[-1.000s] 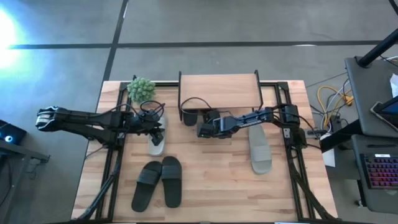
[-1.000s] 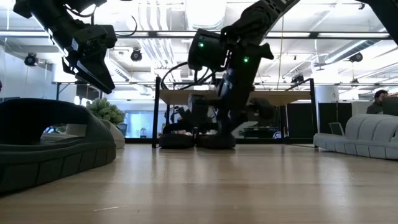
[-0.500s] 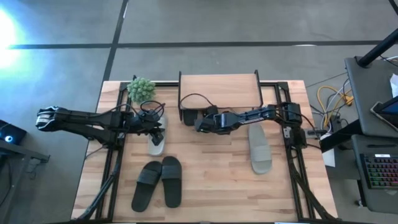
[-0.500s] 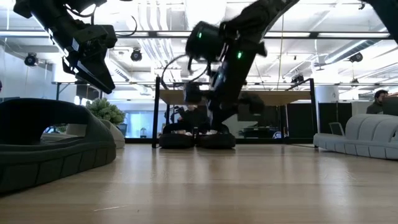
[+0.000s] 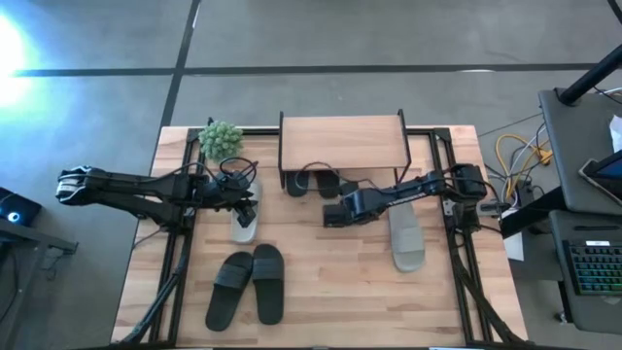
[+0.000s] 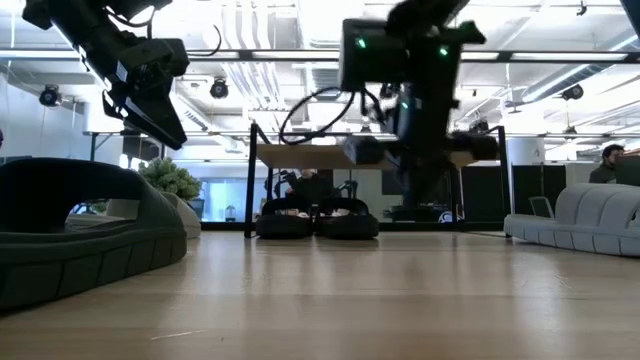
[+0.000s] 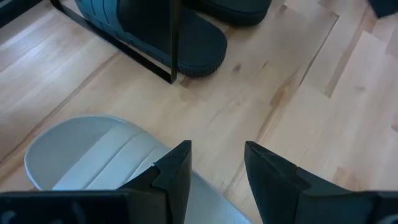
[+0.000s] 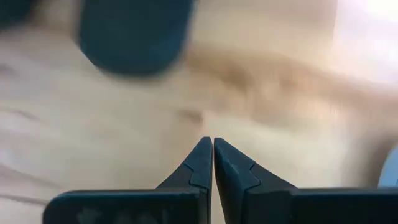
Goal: Pick and place slides into the shelf
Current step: Adjust the black slides under the shelf, then move the black slide to the center of the table
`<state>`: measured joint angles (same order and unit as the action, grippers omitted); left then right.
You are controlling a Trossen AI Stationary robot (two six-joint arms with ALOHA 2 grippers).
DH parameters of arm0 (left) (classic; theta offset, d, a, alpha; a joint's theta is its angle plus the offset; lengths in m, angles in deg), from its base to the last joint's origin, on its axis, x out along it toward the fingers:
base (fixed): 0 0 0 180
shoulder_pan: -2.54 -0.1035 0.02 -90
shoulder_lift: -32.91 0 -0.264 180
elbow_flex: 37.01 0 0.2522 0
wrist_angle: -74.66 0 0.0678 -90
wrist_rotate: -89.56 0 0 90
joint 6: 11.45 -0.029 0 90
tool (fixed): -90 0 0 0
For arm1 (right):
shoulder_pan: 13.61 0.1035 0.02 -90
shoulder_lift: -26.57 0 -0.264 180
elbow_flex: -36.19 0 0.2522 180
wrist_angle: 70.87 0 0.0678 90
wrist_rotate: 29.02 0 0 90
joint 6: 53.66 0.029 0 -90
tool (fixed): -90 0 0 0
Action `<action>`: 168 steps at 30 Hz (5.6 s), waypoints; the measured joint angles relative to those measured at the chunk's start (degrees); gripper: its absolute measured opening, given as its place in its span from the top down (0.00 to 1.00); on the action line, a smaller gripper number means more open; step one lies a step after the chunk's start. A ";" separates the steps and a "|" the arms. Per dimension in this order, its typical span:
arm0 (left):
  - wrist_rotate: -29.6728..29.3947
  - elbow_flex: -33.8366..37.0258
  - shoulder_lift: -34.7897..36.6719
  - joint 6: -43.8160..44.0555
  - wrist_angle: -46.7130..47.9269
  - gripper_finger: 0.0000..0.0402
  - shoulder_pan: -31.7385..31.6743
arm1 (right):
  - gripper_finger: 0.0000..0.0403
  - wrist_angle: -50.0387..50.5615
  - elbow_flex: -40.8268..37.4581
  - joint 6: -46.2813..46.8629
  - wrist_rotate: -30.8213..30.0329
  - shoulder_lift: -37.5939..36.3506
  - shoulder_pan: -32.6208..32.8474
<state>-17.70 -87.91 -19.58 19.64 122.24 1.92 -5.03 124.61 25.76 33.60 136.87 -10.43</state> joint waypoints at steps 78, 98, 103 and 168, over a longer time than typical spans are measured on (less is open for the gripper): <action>2.01 -0.27 0.00 -0.02 -0.77 0.67 0.00 | 0.97 -10.35 -2.63 -27.31 -4.53 -13.72 8.24; 18.74 -0.49 1.21 -2.55 -3.71 0.67 0.10 | 0.54 -15.80 -1.57 -24.53 20.29 -19.71 11.49; 25.85 -0.66 1.47 -1.35 7.25 0.67 2.43 | 0.54 -21.43 2.37 -28.34 24.46 -12.85 10.75; 59.28 2.84 -27.33 -30.49 -0.46 0.67 9.20 | 0.54 -13.38 1.77 -31.87 31.86 -8.70 15.45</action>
<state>41.58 -85.08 -46.91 -10.85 121.78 11.12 -18.41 126.38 -6.11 65.46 128.17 5.02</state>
